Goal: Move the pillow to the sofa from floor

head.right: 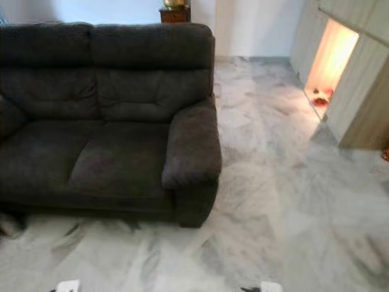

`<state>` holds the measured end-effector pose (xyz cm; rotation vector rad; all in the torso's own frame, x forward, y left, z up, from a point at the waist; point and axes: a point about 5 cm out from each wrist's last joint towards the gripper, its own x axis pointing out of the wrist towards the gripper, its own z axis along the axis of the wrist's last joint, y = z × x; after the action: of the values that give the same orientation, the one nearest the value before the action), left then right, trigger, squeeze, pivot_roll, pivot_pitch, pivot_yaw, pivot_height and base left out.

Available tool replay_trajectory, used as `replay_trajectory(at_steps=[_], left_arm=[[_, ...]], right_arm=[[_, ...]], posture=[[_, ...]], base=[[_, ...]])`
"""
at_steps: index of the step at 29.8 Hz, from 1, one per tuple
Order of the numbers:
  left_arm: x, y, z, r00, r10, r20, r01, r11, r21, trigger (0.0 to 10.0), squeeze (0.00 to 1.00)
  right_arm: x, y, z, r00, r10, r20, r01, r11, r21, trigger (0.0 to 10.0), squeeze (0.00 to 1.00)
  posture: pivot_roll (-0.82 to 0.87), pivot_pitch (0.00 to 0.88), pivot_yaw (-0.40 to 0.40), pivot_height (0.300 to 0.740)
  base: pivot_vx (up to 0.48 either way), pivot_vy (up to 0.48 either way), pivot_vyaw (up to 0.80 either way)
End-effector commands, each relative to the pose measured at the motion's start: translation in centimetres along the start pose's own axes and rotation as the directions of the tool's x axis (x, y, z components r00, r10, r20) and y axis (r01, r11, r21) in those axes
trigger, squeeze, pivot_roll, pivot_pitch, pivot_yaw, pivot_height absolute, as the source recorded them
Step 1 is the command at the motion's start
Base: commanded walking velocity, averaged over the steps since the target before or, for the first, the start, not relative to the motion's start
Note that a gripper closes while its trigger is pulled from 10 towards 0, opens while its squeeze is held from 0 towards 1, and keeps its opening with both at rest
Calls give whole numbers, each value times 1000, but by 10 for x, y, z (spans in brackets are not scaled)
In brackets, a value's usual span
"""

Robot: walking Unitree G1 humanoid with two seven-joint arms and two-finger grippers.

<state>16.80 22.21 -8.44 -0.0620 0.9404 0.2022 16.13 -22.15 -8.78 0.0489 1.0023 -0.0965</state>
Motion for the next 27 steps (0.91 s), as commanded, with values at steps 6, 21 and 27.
replay_trajectory(at_steps=[6, 21, 27], left_arm=[[4, 10, 20, 999, 27, -25, -23, 987, 160, 10000, 0], [5, 1, 20, 1000, 3, -23, 1, 986, 169, 10000, 0], [5, 0, 21, 1000, -4, -22, 8, 985, 170, 10000, 0]], right_arm=[[8, 40, 26, 994, 67, 90, -87, 965, 247, 10000, 0], [4, 15, 15, 996, 51, 71, -65, 974, 219, 10000, 0], [5, 21, 18, 995, 56, 77, -72, 975, 211, 10000, 0]], posture=[[92, 119, 79, 740], [71, 129, 65, 740], [60, 132, 69, 740]], base=[[0, 384, 0], [0, 385, 0], [0, 384, 0]])
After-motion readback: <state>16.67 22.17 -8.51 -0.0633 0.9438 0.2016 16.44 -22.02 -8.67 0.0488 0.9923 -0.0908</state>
